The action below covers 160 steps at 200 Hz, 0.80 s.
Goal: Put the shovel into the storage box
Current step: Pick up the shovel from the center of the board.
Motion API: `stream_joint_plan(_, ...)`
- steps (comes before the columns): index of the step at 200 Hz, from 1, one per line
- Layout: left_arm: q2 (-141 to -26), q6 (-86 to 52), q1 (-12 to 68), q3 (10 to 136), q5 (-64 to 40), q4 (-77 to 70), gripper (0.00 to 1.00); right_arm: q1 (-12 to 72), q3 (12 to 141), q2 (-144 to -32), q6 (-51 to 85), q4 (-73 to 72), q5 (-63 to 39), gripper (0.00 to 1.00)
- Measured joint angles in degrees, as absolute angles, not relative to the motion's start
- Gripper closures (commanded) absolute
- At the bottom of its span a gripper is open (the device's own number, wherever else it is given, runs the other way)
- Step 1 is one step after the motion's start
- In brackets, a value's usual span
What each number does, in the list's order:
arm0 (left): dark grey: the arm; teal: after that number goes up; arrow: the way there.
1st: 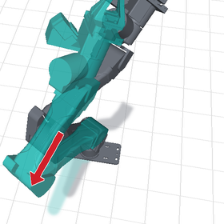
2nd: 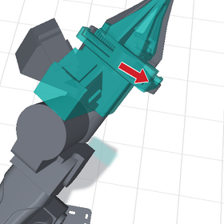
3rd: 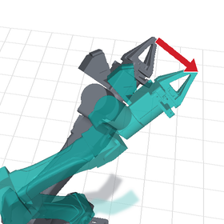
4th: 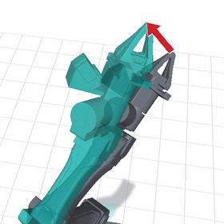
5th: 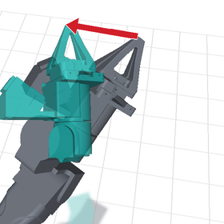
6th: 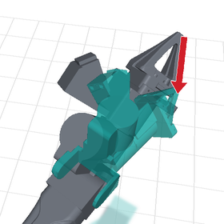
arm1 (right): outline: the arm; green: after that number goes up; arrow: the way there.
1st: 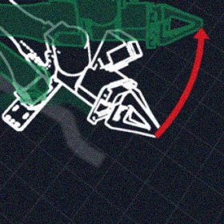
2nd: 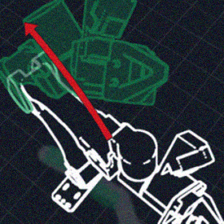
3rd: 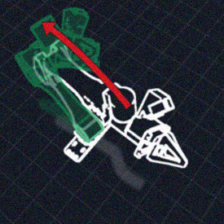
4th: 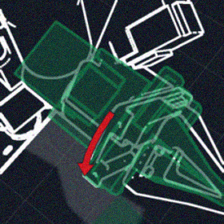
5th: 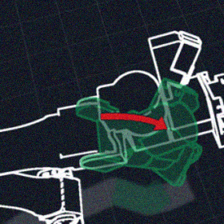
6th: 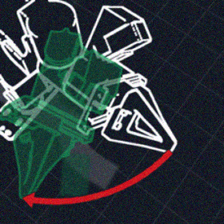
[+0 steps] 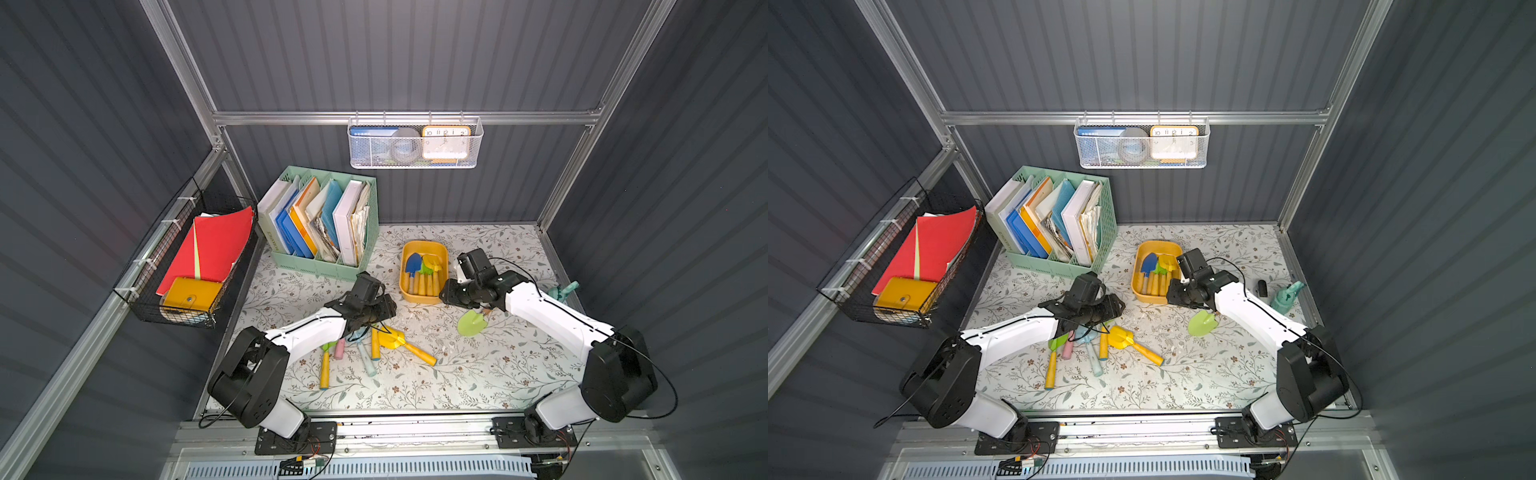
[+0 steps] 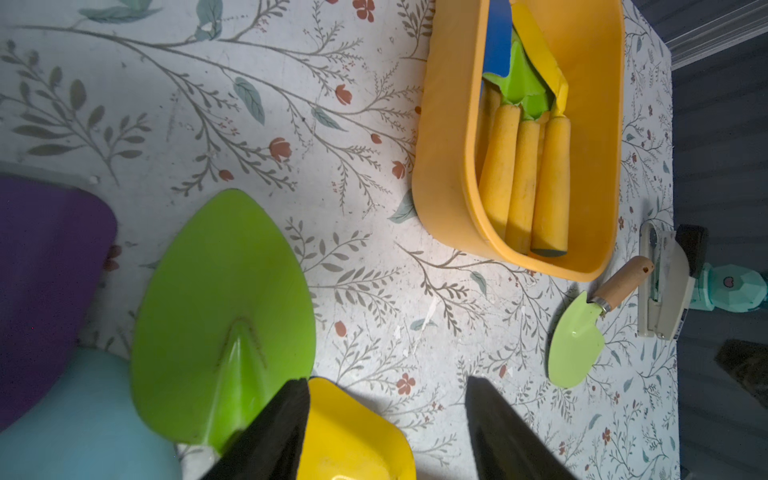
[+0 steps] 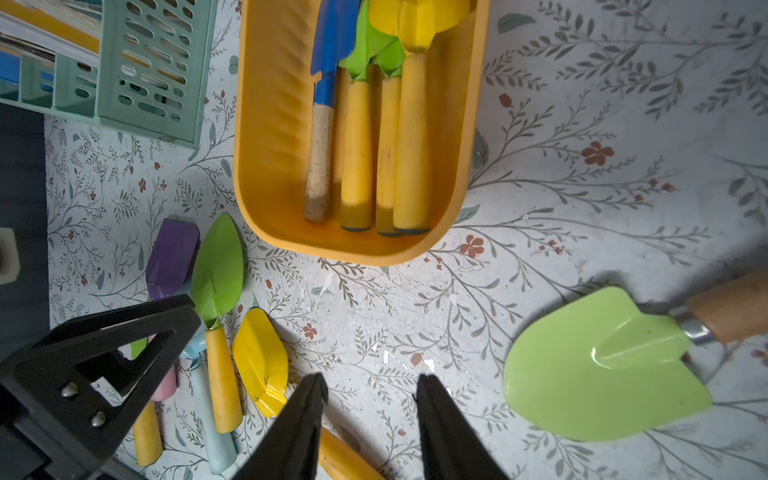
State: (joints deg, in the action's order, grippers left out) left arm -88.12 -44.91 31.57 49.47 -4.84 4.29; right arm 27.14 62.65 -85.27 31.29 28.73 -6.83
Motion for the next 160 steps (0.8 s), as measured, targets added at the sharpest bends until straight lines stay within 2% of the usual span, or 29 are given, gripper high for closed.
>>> stream_joint_plan(38, -87.29, -44.97, 31.7, 49.04, -4.25, 4.54, 0.35, 27.11, 55.83, -82.41, 32.58, 27.44, -6.0, 0.53)
stream_joint_plan(90, -84.82, -46.06, 32.01, 46.63, -1.89, 6.85, 0.42, 27.24, 48.23, -79.99, 34.11, 25.85, -6.0, 0.53)
stream_joint_plan(160, -81.82, -48.21, 32.01, 46.13, 3.92, 13.41, 0.49, 28.84, 47.27, -79.2, 35.07, 22.79, -6.31, 0.53)
